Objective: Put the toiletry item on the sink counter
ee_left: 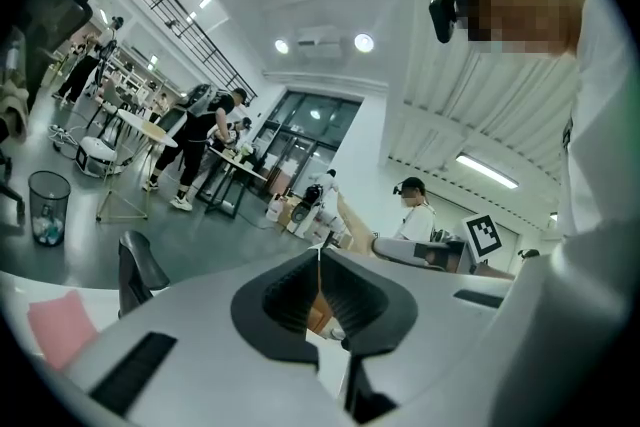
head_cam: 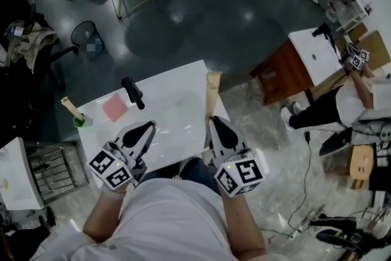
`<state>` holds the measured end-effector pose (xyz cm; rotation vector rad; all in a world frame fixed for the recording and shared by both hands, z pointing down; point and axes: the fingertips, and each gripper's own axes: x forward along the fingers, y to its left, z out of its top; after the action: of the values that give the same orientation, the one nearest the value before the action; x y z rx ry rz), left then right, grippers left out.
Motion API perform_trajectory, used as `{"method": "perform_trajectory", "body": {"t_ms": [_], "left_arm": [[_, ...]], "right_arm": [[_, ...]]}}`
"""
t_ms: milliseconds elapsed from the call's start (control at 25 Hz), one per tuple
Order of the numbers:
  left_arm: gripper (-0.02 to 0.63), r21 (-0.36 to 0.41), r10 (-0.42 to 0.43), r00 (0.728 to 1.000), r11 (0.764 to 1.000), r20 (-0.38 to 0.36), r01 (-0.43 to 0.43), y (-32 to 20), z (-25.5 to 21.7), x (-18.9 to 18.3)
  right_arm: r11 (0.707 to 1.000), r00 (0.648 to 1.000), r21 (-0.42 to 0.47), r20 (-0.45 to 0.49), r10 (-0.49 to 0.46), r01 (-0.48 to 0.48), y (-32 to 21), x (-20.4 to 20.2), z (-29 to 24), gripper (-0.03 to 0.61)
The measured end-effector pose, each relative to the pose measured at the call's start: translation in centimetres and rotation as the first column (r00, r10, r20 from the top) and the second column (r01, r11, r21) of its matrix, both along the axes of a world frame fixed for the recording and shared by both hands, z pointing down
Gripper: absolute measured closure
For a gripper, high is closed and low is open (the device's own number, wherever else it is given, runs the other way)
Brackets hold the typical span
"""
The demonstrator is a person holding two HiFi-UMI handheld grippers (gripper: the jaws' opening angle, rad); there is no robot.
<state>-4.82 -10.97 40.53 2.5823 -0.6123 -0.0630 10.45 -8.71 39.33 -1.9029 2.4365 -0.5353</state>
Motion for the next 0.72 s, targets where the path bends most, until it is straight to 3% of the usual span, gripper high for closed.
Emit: {"method": "perform_trajectory", "body": {"t_ms": [360,720], "left_arm": [[0.594,-0.016,-0.109,0.994,0.994,0.024,0.109,0.0,-0.3,0.3],[0.594,-0.023,-0.261,0.961,0.964,0.087,0.264,-0.2,0.3,-0.6]], "right_arm": [[0.995,0.995,-0.028,-0.020,-0.093,0.093,-3.5,1.5,0.7,0.541],[0.978,0.981,-0.097,-0.050,-0.188,0.182,-9.0,3.5,3.5,0.541]]}}
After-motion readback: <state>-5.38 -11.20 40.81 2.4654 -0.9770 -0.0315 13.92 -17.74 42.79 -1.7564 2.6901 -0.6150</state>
